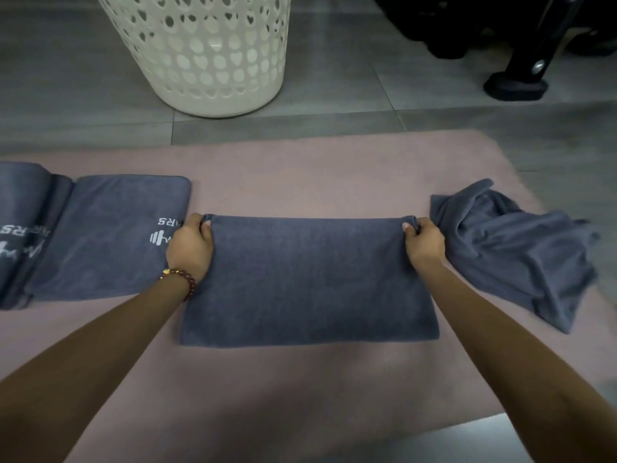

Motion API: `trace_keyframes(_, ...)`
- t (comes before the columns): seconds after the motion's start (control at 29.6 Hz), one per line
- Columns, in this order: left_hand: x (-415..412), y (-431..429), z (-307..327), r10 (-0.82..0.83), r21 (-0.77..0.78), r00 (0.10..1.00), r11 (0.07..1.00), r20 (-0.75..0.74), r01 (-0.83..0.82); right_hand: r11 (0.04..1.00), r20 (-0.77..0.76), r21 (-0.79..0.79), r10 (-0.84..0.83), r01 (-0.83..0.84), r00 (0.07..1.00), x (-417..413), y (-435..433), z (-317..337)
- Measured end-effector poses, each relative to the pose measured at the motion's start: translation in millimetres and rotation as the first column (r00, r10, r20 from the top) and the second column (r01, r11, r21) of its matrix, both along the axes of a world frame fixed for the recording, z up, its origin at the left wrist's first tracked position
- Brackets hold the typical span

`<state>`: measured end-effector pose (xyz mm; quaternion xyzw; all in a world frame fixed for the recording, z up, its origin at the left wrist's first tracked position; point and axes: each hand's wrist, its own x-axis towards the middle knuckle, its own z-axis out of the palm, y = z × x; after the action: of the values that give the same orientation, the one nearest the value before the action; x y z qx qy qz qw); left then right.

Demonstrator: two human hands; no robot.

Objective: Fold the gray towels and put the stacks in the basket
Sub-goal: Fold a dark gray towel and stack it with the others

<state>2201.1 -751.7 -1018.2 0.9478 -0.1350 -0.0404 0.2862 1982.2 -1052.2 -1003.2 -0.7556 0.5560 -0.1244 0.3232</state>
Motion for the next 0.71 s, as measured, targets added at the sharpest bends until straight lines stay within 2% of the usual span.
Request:
trace_keyframes(0.07,-1,1,5,-0.003,-0.014,0.999,1.0,-0.052,0.002,1.0,0.017,0.031,0.007,-0.007,1.0,-2,-1,3)
trace_keyframes(0.17,-9,12,14,-0.041,-0.07,0.984,0.997,-0.172,0.029,0.997,0.121,0.07,-0.043,0.034,0.992,-10,2,5)
trace_keyframes(0.3,-25,44,18,-0.089,-0.002,0.97,0.996,-0.225,0.091,0.987,0.144,0.157,-0.068,0.045,0.987,-42,8,2)
trace_keyframes(0.41,-44,70,14,-0.096,-0.137,0.932,0.989,-0.348,0.051,0.937,0.156,0.35,-0.071,0.012,0.985,-72,23,4)
trace_keyframes(0.47,-59,85,10,-0.114,-0.199,0.917,0.979,-0.381,0.04,0.915,0.15,0.403,-0.06,-0.006,0.987,-89,35,3)
trace_keyframes(0.54,-72,99,6,-0.173,-0.208,0.91,0.973,-0.376,0.099,0.931,0.166,0.365,-0.071,0.005,0.984,-104,51,3)
trace_keyframes(0.71,-88,107,9,-0.387,-0.494,0.828,0.855,-0.405,0.158,0.994,0.172,0.097,0.042,-0.059,0.984,-115,81,6)
